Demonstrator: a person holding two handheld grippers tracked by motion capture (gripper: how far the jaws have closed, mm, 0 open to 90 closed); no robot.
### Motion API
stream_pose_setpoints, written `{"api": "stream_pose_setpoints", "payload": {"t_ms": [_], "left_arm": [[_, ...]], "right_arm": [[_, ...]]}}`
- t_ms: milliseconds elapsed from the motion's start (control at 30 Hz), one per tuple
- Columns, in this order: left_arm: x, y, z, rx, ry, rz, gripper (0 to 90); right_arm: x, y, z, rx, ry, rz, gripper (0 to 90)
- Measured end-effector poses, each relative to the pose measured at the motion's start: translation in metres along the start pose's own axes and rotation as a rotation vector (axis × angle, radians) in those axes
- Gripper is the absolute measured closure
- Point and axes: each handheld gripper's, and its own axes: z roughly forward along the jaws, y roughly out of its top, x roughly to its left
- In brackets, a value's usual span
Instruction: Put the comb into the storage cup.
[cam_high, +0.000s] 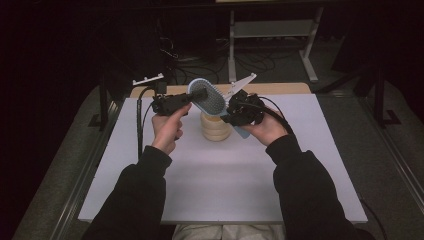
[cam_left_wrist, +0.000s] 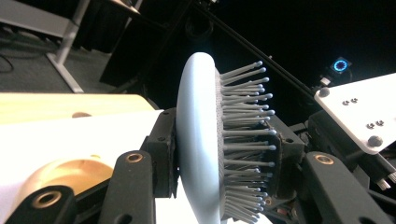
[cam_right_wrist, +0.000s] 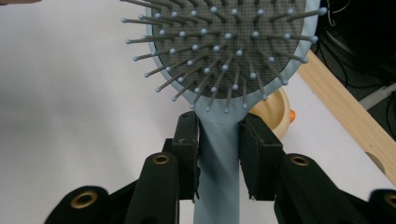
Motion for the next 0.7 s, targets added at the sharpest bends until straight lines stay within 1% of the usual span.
{"api": "stream_pose_setpoints", "payload": {"t_ms": [133,200,267,333,400,500,567,633,700], "left_arm": [[-0.008,0.006,0.003,-0.002,0.013,0.041,55.1],[-0.013,0.008,0.005,0.001,0.029,0.063,55.2],[-0.017,0.009,0.007,0.015,0.045,0.095,55.2],[-0.020,0.010,0.009,0.022,0.046,0.111,55.2],[-0.022,0.012,0.010,0.024,0.036,0.118,55.2],[-0.025,0.014,0.011,0.020,0.027,0.122,55.0],[-0.027,0.015,0.011,0.018,0.020,0.131,55.0],[-0.030,0.017,0.011,0.013,0.015,0.142,55.0],[-0.032,0.019,0.010,0.009,0.018,0.156,55.0]], "right_arm": [[-0.003,0.000,-0.004,-0.026,0.002,0.027,67.1],[-0.005,0.000,-0.006,-0.040,-0.007,0.040,64.7],[-0.008,0.000,-0.008,-0.055,-0.005,0.060,57.1],[-0.010,-0.001,-0.010,-0.068,0.000,0.076,49.9],[-0.012,-0.002,-0.011,-0.075,-0.015,0.085,42.0],[-0.014,-0.004,-0.013,-0.092,-0.031,0.102,27.6],[-0.017,-0.006,-0.015,-0.119,-0.017,0.127,22.0],[-0.020,-0.009,-0.016,-0.138,-0.013,0.148,11.7],[-0.023,-0.013,-0.017,-0.150,-0.005,0.174,10.2]]}}
